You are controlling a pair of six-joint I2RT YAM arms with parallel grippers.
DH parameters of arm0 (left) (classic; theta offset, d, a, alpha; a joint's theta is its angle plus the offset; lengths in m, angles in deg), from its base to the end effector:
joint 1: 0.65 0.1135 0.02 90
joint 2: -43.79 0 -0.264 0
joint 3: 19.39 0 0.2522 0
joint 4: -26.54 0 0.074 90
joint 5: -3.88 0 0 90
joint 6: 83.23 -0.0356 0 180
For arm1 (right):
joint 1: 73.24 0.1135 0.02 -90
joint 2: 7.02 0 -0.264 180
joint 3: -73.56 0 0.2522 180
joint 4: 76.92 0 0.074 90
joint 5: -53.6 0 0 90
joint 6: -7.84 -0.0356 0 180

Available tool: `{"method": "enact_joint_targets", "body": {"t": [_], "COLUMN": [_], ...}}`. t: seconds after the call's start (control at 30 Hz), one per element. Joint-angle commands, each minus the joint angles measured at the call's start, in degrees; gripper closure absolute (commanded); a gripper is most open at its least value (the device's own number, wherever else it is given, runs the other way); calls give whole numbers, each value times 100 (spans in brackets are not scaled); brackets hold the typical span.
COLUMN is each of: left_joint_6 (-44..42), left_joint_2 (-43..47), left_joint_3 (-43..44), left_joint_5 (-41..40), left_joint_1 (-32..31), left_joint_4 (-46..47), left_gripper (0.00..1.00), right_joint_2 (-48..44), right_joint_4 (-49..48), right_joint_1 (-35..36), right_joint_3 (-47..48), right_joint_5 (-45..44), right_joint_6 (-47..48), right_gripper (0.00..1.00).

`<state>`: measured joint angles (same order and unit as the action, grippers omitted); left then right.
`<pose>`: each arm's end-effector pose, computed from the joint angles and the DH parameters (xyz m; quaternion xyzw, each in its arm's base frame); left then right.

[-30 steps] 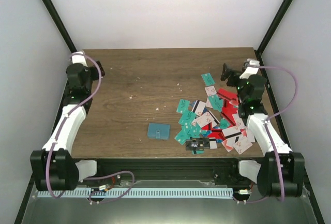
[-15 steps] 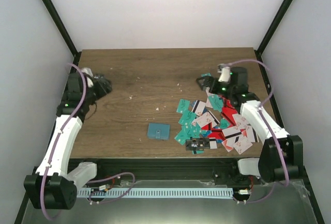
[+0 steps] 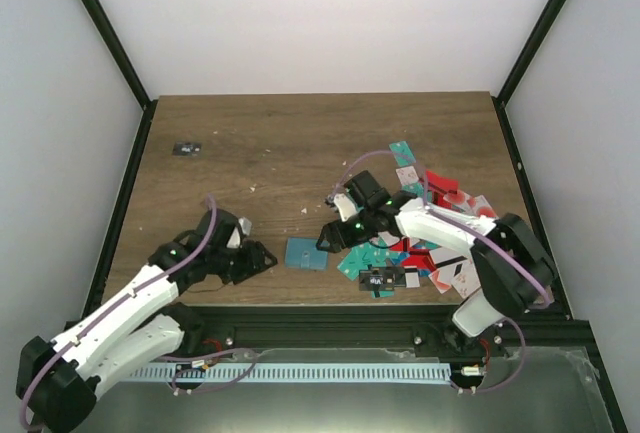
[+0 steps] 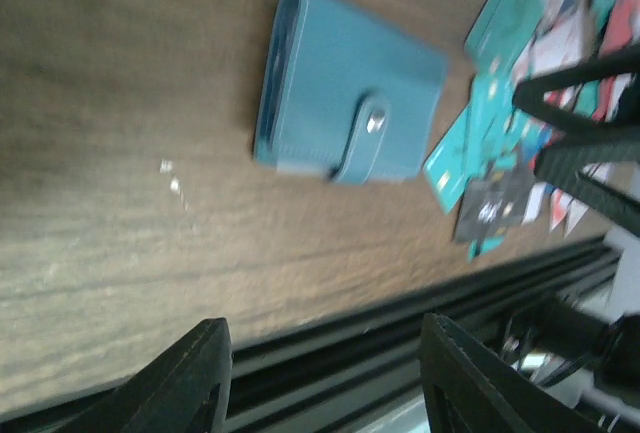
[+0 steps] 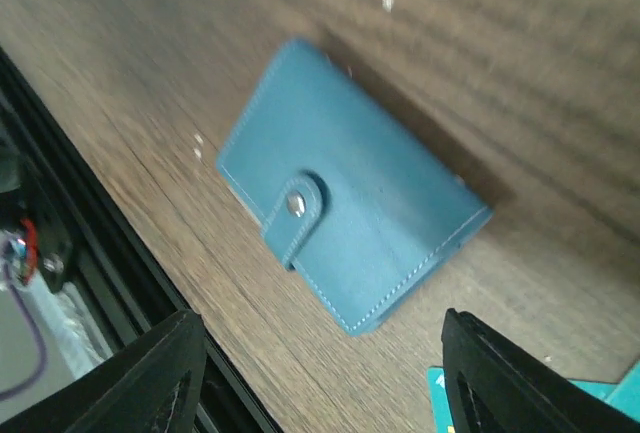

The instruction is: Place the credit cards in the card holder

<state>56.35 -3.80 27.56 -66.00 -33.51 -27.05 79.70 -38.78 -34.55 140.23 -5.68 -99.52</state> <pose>0.1252 -0.0954 0.2184 -0.0832 0.9349 -0.3243 0.1179 0.2204 0.1998 0.2017 -0.2430 0.8979 0.3490 0.1136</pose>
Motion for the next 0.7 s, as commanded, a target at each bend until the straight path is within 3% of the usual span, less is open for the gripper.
{"method": "enact_joint_targets", "body": {"t": [0.0, 0.23, 0.5, 0.67], "left_joint_6": [466, 1135, 1449, 1371], "left_joint_2": [134, -469, -1943, -2614], "left_joint_3": [-425, -916, -774, -515], "left_joint_5": [428, 333, 80, -143], "left_joint_1": [-417, -904, -1189, -1191], "left_joint_4": [168, 1570, 2675, 2829], "left_gripper": [51, 66, 67, 67], "right_joint_2": [407, 1275, 1748, 1469], "right_joint_4": [332, 199, 157, 138], "right_joint_1": [317, 358, 358, 384], "right_joint_3": [327, 863, 762, 221], "right_joint_5": [-481, -962, -960, -634], "right_joint_6": [12, 357, 639, 359], "right_gripper": [34, 41, 50, 51]}}
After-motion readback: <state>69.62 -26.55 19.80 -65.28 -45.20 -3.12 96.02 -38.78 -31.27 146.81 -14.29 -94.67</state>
